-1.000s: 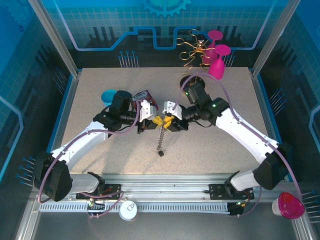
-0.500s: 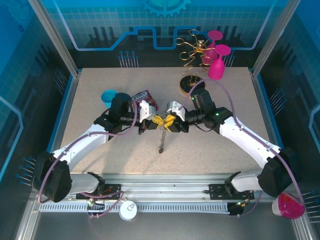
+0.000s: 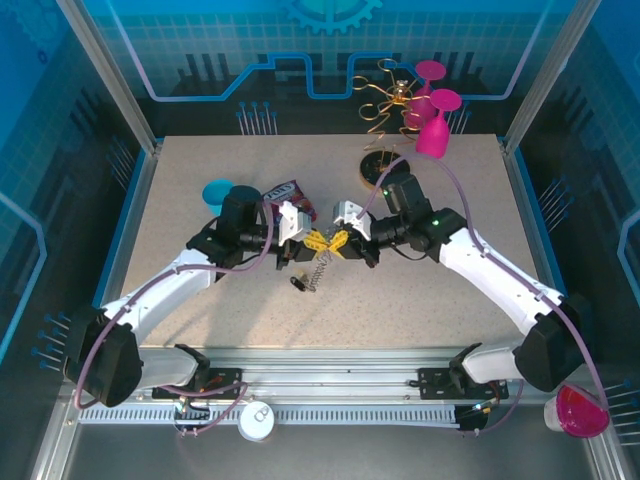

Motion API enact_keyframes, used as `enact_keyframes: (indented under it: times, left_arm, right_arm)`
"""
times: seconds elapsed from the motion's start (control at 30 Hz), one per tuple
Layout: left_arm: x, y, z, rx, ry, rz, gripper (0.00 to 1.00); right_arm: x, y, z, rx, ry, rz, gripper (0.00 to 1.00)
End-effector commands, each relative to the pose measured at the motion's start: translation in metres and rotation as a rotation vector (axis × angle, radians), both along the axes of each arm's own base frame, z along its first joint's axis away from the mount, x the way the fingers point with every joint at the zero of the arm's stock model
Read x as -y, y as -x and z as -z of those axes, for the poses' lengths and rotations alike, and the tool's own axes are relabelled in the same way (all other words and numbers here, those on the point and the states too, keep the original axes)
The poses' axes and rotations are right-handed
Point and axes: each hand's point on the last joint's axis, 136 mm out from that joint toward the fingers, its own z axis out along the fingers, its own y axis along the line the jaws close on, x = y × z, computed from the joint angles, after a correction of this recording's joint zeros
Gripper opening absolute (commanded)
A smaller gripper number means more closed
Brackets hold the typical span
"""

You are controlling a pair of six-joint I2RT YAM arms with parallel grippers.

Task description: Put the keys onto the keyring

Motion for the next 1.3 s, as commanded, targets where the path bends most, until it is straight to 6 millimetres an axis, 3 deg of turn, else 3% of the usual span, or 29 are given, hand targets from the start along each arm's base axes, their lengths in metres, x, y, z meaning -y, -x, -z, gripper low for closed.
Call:
enact_keyframes:
  times: [0.0, 0.23, 0.43, 0.53, 0.67, 0.77, 0.9, 1.1, 1.27]
  left_arm:
    - [-0.002, 0.005, -0.008, 0.041, -0.050, 0.029, 0.12]
    - [-0.001, 0.004, -0.004, 0.032, -0.086, 0.033, 0.11]
    - [0.001, 0.005, -0.008, 0.025, -0.068, 0.033, 0.00]
    - [0.001, 0.005, -0.011, 0.035, -0.041, 0.016, 0.00]
    - [0.001, 0.006, -0.015, 0.047, 0.005, 0.005, 0.00]
    - [0.002, 0.007, -0.018, 0.055, 0.027, 0.007, 0.00]
    - [0.001, 0.008, -0.018, 0.056, 0.038, 0.000, 0.00]
    - [0.001, 0.007, -0.020, 0.046, 0.054, -0.013, 0.00]
    - [0.001, 0.008, -0.020, 0.043, 0.055, -0.009, 0.00]
  right_arm:
    - [0.001, 0.018, -0.002, 0.012, 0.112, -0.109, 0.00]
    - [-0.011, 0.024, -0.012, 0.034, 0.170, -0.186, 0.00]
    - [-0.016, 0.019, -0.026, 0.042, 0.107, -0.142, 0.00]
    - [-0.006, 0.011, -0.034, 0.025, 0.023, -0.057, 0.29]
    - [0.007, 0.010, -0.027, 0.001, -0.056, 0.021, 0.39]
    - [0.013, 0.012, -0.009, 0.008, -0.057, 0.061, 0.41]
    - [0.012, 0.007, 0.000, 0.024, -0.073, 0.102, 0.42]
    - [0.002, -0.001, 0.007, 0.033, -0.088, 0.130, 0.44]
    - [-0.002, -0.006, 0.007, 0.036, -0.092, 0.136, 0.37]
